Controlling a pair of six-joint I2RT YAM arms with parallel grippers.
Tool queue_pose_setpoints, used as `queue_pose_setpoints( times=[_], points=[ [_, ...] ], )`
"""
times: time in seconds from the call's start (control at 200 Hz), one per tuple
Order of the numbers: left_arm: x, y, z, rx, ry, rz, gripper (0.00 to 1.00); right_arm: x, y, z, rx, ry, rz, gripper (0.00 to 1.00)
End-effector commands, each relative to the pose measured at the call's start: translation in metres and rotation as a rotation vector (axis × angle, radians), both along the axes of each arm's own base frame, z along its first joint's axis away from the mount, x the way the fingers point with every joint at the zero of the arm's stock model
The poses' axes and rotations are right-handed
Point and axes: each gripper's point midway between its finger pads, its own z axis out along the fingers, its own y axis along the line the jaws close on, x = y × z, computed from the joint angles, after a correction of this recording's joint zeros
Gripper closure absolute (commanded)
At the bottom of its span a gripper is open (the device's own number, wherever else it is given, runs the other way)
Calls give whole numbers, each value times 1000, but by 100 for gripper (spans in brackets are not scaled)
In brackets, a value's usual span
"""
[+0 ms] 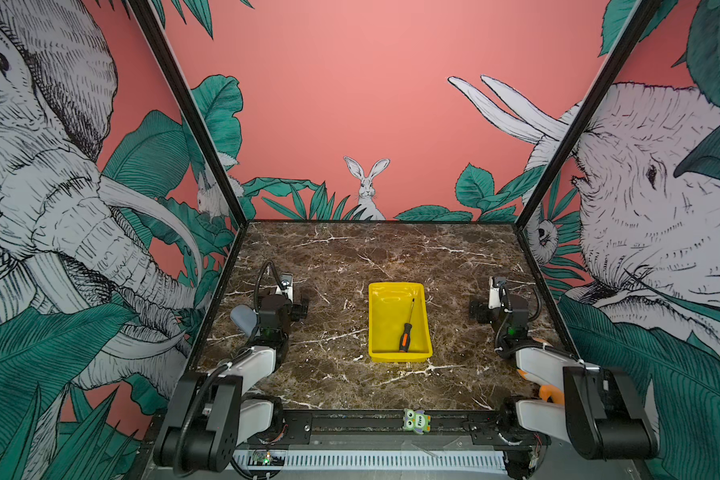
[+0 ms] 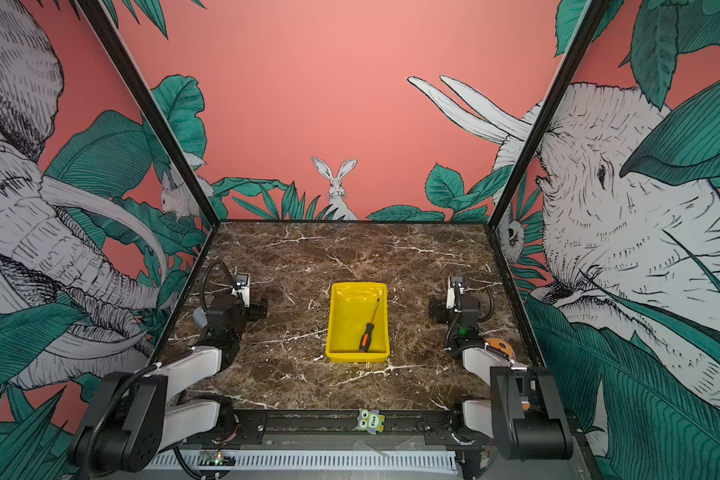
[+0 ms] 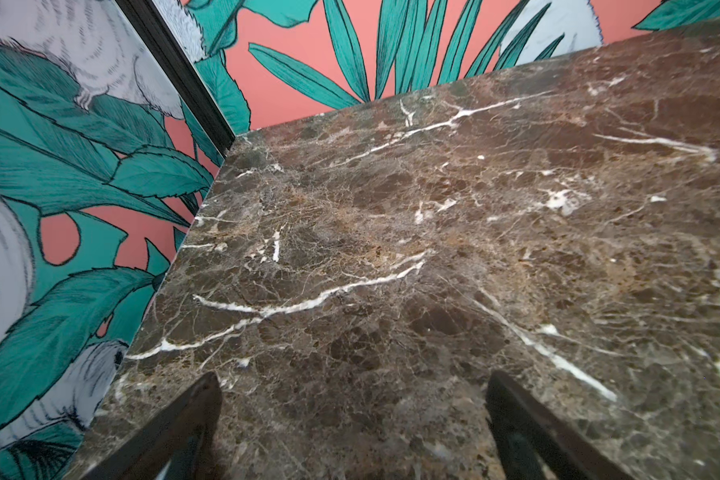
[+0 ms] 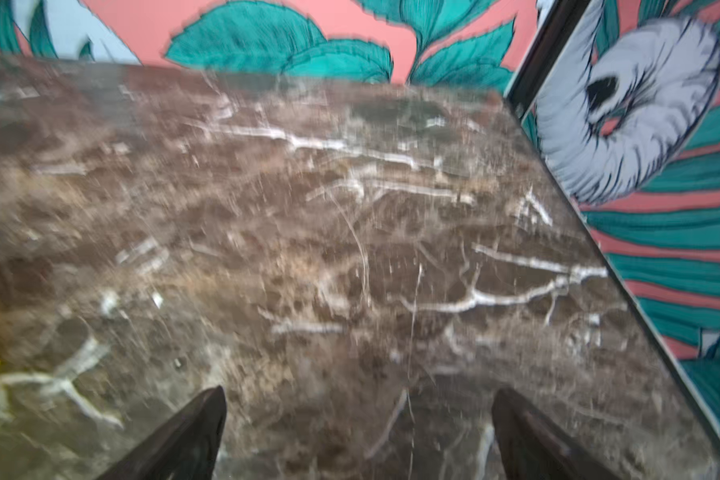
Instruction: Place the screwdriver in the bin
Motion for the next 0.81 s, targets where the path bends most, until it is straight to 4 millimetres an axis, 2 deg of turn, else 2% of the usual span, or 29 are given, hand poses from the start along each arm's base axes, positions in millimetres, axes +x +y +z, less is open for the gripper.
queue_pose_setpoints(
  times=[0.0, 0.185, 0.295, 0.39, 0.46, 0.54, 0.645, 0.731, 0.801],
  points=[
    [16, -8, 24, -24, -129, -58, 0, 21, -2, 46, -26, -222, 2, 1],
    [28, -8, 7, -47, -126, -45, 0, 34, 15, 22, -3, -232, 96, 1],
    [32, -6, -5, -50, -123, -36, 0, 32, 17, 16, -10, -198, 114, 1],
    [33, -4, -2, -49, -141, -26, 0, 40, 29, 17, 0, -193, 182, 1],
    [33, -3, -5, -52, -112, -18, 0, 45, 16, 12, -10, -136, 105, 1],
    [32, 9, -4, -70, -128, 42, 0, 52, -1, 10, -6, -104, -5, 1],
    [34, 27, -6, -113, -115, 122, 0, 53, -3, 10, -3, -102, -17, 1],
    [39, 22, -8, -107, -84, 93, 0, 53, -3, 10, -3, -104, -18, 1],
    [47, 7, -11, -101, -34, 1, 0, 53, -3, 11, -4, -105, -20, 1]
  ],
)
